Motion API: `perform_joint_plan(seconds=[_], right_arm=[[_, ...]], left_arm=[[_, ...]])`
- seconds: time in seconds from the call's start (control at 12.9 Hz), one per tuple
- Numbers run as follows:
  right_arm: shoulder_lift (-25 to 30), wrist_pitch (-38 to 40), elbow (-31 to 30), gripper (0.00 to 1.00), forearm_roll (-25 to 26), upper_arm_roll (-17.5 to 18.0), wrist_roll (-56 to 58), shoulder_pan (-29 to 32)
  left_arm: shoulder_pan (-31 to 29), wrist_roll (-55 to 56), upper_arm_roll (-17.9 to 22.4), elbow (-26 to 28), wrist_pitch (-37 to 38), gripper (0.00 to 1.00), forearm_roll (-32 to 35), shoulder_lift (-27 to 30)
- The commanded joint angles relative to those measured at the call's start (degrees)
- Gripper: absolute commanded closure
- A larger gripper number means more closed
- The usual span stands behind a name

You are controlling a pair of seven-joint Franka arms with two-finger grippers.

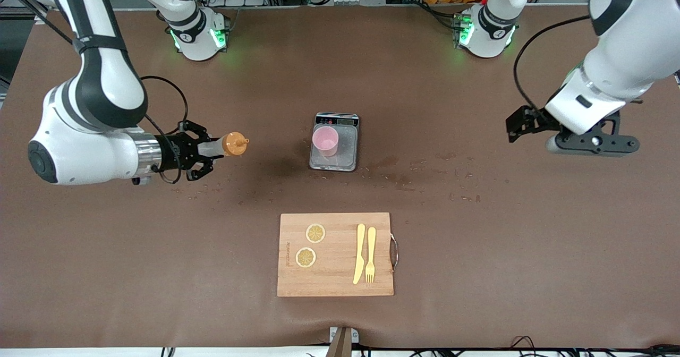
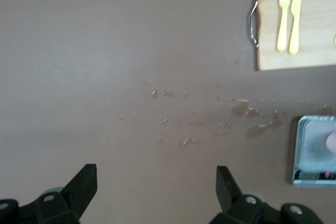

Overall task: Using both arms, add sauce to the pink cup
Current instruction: 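Lift the bottle with the right gripper while the left gripper withdraws, then tilt the bottle nozzle over the pink cup with the right gripper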

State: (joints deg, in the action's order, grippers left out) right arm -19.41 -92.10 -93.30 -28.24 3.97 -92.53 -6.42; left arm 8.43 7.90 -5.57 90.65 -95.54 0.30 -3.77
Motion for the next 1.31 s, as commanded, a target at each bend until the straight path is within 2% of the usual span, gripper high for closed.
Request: perform_joint_plan(seconds=[0.0, 0.31, 0.46, 0.62, 1.0, 1.24], right_arm=[[1.83, -2.02, -0.13, 0.71, 4.23, -0.46, -6.59, -5.16], [1.13, -6.33, -0.65, 0.71, 13.37, -0.46, -16.35, -14.13], [0.78, -7.22, -0.74, 0.71, 15.31, -0.46, -19.34, -16.42], [0.34, -7.83, -0.66, 0.71, 19.52, -0.46, -22.59, -18.1], [-0.36, -7.39, -0.57, 0.7, 24.36, -0.63, -25.23, -20.82], [-3.17, -7.48, -0.22, 0.71, 32.61, -0.55, -32.26, -26.26]], left_arm=[[2.11, -2.71, 2.41, 1.54, 3.59, 0.0, 1.19, 3.59], [1.5, -2.36, 1.89, 1.46, 6.06, 0.0, 0.58, 5.27], [1.06, -2.72, 1.88, 1.46, 6.67, 0.0, 0.58, 5.44], [1.06, -2.63, 2.06, 1.28, 7.38, 0.0, 1.02, 5.53], [0.88, -2.1, 2.41, 1.28, 7.56, 0.0, 0.49, 7.11], [0.09, -2.72, 2.41, 1.28, 7.56, 0.0, 0.49, 7.11]])
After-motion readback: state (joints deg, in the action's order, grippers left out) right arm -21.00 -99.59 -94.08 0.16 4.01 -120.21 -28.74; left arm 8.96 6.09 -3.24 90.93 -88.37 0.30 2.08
